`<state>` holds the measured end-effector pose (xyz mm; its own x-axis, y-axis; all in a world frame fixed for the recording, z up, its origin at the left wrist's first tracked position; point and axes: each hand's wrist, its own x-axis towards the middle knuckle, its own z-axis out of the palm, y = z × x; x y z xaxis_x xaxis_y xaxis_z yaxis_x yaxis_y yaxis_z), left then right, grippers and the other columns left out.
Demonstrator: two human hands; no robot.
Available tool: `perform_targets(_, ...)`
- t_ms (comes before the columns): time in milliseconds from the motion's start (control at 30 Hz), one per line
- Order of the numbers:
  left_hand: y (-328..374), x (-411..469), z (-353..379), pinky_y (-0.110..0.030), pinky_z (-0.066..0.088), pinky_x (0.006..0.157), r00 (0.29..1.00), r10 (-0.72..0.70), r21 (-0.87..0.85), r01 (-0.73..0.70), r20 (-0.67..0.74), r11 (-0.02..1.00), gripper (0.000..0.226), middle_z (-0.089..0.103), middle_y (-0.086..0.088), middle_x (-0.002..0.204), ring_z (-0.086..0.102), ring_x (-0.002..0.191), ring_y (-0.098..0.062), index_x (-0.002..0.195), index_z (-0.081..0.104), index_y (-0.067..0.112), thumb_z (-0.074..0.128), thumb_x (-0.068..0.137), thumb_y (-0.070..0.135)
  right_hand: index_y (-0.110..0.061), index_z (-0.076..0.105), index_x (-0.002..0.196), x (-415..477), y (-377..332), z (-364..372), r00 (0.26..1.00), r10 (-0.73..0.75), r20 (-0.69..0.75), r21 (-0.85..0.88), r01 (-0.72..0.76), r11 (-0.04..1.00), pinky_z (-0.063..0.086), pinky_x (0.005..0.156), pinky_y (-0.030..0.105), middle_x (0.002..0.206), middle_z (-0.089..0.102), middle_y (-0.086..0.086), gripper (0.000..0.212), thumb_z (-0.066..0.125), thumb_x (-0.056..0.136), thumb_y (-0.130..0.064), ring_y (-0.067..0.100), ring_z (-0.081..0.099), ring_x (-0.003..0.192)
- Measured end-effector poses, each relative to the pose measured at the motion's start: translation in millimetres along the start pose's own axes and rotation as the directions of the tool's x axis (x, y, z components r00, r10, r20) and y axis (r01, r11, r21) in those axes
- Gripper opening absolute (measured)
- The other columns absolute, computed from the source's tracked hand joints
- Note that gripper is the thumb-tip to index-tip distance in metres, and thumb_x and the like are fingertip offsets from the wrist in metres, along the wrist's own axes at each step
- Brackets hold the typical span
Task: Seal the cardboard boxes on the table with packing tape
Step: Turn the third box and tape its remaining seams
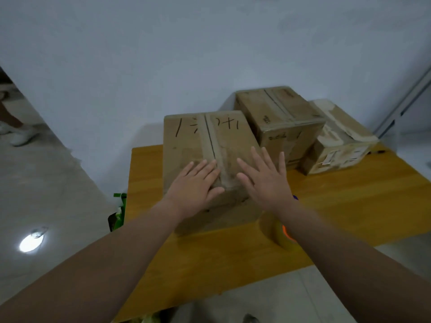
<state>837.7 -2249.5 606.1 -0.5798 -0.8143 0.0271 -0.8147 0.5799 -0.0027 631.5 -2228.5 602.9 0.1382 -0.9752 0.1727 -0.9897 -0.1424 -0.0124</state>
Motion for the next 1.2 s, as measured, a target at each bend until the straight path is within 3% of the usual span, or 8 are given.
perform_targets(233,45,45,3,-0.034,-0.003,0.118,1.000,0.000,-0.070,0.000,0.002,0.998,0.060,0.000,0.003,0.159,-0.003,0.146,-0.013,0.151,0.004,0.029,0.008,0.097,0.055,-0.043,0.037,0.143,10,53,5,0.974,-0.019,0.224,0.445,-0.085,0.892,0.000,0.118,0.049,0.161,0.002,-0.004,0.047,0.032,0.097,-0.054,0.017,-0.001,0.147)
perform_targets(367,49,50,18,-0.034,-0.003,0.117,1.000,-0.024,0.022,0.024,0.009,0.999,0.064,-0.002,0.005,0.159,-0.004,0.146,-0.015,0.150,-0.002,0.030,0.006,0.094,0.059,-0.034,0.043,0.140,1,59,37,0.996,-0.056,0.074,0.755,-0.020,0.656,0.028,0.114,0.032,0.160,0.004,-0.010,0.058,0.048,0.086,-0.053,-0.003,0.010,0.137)
perform_targets(600,52,50,22,-0.038,0.001,0.119,0.999,-0.009,0.170,0.000,0.054,0.986,0.078,-0.007,-0.001,0.159,-0.005,0.146,-0.022,0.149,-0.011,0.023,0.019,0.090,0.065,-0.016,0.047,0.140,1,64,62,0.973,-0.153,-0.172,0.487,0.219,0.845,0.048,0.090,0.038,0.154,0.030,0.013,0.071,0.046,0.085,-0.060,0.033,0.042,0.132)
perform_targets(733,56,47,20,-0.042,0.001,0.119,0.997,-0.007,0.238,-0.012,0.079,0.971,0.090,-0.008,-0.006,0.159,-0.004,0.146,-0.024,0.150,-0.012,0.018,0.027,0.087,0.069,-0.022,0.033,0.148,2,78,53,0.954,-0.284,-0.096,0.516,0.292,0.805,0.044,0.097,0.034,0.161,0.010,0.003,0.077,0.047,0.082,-0.059,0.017,0.024,0.142)
perform_targets(800,58,48,17,-0.041,-0.001,0.119,0.997,-0.022,0.231,0.005,0.072,0.973,0.091,-0.007,-0.005,0.159,-0.005,0.146,-0.022,0.149,-0.013,0.018,0.018,0.083,0.073,-0.029,0.029,0.149,-1,87,47,0.967,-0.250,-0.049,0.594,0.229,0.771,0.037,0.099,0.027,0.161,-0.001,-0.005,0.068,0.036,0.088,-0.057,0.007,0.017,0.141)
perform_targets(1000,58,51,18,-0.038,0.006,0.118,0.997,-0.043,0.190,0.031,0.060,0.981,0.093,0.013,-0.006,0.157,0.012,0.146,-0.022,0.149,0.004,0.020,-0.015,0.077,0.075,-0.029,0.036,0.147,-4,87,63,0.971,-0.209,-0.117,0.419,0.239,0.876,0.055,0.060,0.035,0.158,0.020,0.008,0.067,0.037,0.088,-0.061,0.033,0.054,0.121)
perform_targets(1100,63,52,14,-0.038,0.006,0.117,0.997,-0.055,0.160,0.045,0.057,0.986,0.091,0.017,-0.007,0.156,0.016,0.145,-0.023,0.150,0.014,0.017,-0.010,0.082,0.071,-0.033,0.020,0.151,-7,88,63,0.975,-0.218,-0.029,0.436,0.209,0.875,0.054,0.070,0.034,0.162,0.001,0.001,0.076,0.051,0.086,-0.055,0.028,0.045,0.130)
perform_targets(1200,80,60,9,-0.039,0.005,0.119,0.999,-0.040,0.143,0.040,-0.004,0.989,0.084,0.014,-0.008,0.157,0.011,0.146,-0.022,0.150,0.014,0.015,-0.005,0.086,0.066,-0.035,0.008,0.152,-10,94,49,0.963,-0.262,0.054,0.634,0.170,0.754,0.043,0.101,0.036,0.160,-0.007,-0.012,0.071,0.033,0.090,-0.060,0.014,0.021,0.144)
